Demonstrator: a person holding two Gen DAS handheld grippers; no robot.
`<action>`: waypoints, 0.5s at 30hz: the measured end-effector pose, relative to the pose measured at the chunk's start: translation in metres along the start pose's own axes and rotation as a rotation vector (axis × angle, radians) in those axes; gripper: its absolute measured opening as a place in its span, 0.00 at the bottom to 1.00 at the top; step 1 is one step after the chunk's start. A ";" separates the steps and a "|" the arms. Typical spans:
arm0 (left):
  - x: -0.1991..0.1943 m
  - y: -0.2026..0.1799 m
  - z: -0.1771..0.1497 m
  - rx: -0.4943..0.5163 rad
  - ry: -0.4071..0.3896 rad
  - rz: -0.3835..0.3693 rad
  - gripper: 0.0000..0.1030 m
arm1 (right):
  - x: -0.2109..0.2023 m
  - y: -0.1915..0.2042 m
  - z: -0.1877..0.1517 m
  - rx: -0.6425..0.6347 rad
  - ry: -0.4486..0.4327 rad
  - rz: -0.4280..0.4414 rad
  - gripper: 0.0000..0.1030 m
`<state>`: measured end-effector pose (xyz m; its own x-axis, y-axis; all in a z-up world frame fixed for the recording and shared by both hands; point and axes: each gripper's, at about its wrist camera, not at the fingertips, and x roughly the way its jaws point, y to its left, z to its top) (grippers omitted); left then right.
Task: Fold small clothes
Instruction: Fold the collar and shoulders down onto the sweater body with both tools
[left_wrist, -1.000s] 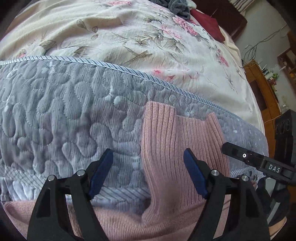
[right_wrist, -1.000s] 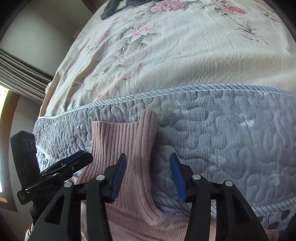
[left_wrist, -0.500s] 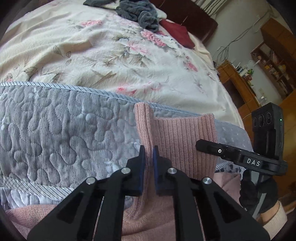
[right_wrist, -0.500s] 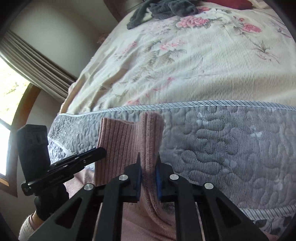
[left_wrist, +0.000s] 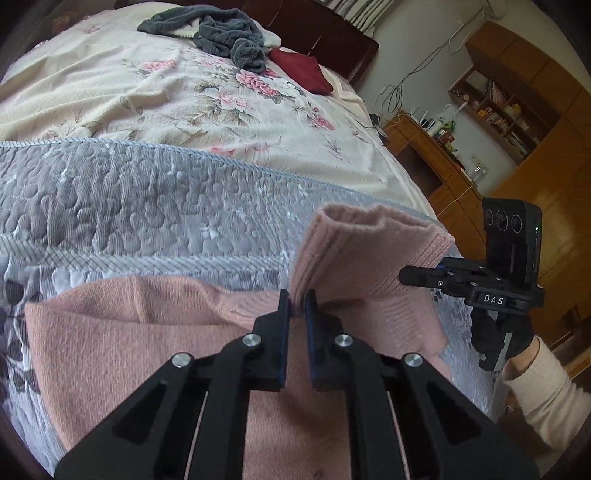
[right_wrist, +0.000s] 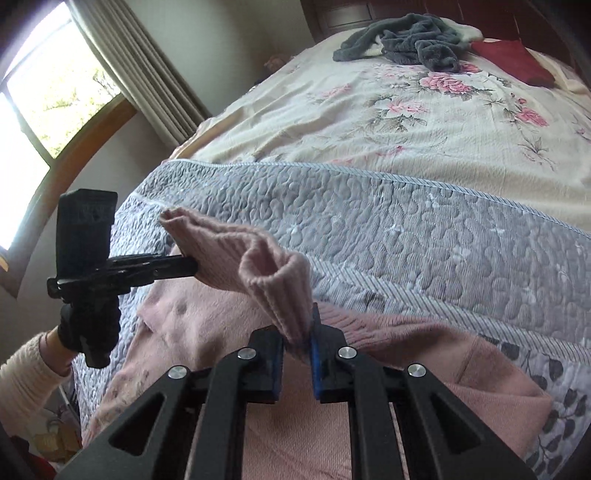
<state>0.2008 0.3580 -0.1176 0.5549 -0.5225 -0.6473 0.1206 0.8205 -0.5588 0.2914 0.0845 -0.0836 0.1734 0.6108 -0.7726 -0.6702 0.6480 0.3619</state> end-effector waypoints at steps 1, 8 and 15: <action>-0.001 0.001 -0.008 0.005 0.016 -0.001 0.07 | 0.000 0.004 -0.009 -0.019 0.017 -0.011 0.12; -0.012 0.017 -0.060 -0.030 0.123 -0.001 0.14 | -0.004 0.014 -0.068 -0.074 0.143 -0.045 0.20; -0.018 0.021 -0.068 -0.189 0.102 -0.095 0.41 | -0.025 0.002 -0.081 0.178 0.078 0.119 0.45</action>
<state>0.1372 0.3690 -0.1526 0.4611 -0.6239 -0.6310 0.0068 0.7136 -0.7006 0.2275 0.0337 -0.1052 0.0394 0.6554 -0.7543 -0.5432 0.6476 0.5344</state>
